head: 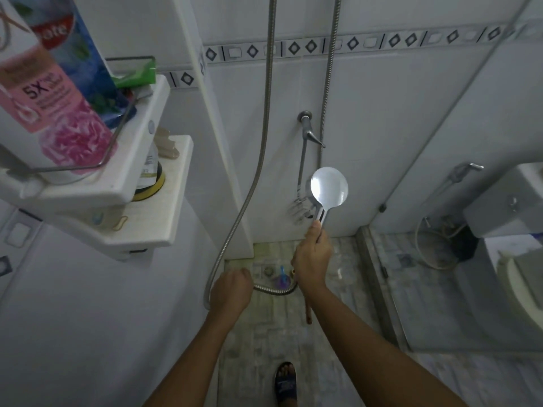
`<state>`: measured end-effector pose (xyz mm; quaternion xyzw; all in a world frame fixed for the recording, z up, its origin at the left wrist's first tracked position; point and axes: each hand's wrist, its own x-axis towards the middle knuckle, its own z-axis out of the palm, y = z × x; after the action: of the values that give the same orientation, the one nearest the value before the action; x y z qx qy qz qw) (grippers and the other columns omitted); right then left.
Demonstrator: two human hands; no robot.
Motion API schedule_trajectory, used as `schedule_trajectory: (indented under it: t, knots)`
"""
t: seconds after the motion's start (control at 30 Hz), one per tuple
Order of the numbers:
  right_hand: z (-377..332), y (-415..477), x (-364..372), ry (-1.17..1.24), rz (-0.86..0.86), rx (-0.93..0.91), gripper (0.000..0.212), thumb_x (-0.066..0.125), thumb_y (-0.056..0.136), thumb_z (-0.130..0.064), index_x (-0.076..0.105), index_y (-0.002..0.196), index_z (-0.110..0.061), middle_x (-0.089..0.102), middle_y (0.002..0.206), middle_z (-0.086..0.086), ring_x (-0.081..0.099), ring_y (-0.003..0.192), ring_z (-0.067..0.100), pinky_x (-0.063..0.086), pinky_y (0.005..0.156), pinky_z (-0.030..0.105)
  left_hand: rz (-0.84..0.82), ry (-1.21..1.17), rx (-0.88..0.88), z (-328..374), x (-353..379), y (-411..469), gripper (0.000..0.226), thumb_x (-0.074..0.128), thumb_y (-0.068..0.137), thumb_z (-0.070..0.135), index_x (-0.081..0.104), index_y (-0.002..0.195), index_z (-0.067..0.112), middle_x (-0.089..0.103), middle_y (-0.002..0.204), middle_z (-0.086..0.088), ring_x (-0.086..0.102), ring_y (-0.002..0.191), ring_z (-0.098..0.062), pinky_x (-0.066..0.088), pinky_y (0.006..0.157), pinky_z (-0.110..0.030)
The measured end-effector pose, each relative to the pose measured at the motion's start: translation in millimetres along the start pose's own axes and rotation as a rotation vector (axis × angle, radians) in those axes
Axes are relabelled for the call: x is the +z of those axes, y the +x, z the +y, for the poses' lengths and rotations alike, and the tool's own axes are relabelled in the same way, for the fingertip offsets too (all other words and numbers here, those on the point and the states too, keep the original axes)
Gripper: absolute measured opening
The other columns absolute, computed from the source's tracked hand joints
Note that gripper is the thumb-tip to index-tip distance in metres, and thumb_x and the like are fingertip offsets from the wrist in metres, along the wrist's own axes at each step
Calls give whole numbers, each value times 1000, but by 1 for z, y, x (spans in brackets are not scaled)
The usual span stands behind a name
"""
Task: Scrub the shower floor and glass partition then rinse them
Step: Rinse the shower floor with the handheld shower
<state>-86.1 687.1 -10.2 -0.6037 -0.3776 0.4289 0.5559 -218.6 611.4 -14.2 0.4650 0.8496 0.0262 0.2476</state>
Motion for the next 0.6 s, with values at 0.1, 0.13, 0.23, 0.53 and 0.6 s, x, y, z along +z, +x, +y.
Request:
schedule_trajectory:
  t: [0.1,0.13,0.23,0.53,0.6]
  knots:
    - [0,9,10,-8,84,65,41,38,102,-55,55,78,-25,50,66,9,51,57,30,50,54,42,33,-6,-6,-2,-4,9,40,32,104,20,66,95,-1,67,112,-21,63,101,-33,50,83,-37]
    - [3,10,12,-8,77,77,43,38,100,-57,55,78,-25,50,66,9,50,56,32,50,53,45,37,-8,-1,-3,-4,12,41,33,104,20,66,100,-3,67,112,-22,63,104,-35,51,84,-39]
    - [7,-3,14,-14,-7,68,45,38,104,-48,53,79,-15,46,65,8,45,55,20,42,48,34,49,-9,2,-9,-2,18,43,33,104,22,67,96,-2,68,108,-23,65,101,-36,52,82,-39]
    - [25,-50,6,44,-126,191,39,40,104,-48,44,70,-30,36,60,4,35,51,18,36,48,34,36,-54,-141,-48,18,-2,51,31,102,34,68,95,0,70,107,-20,66,99,-35,52,83,-35]
    - [25,-57,0,33,-140,180,39,40,102,-52,44,67,-34,37,61,6,36,51,19,36,47,34,26,-51,-150,-47,20,-13,51,31,104,33,69,95,0,70,105,-18,67,97,-32,47,76,-30]
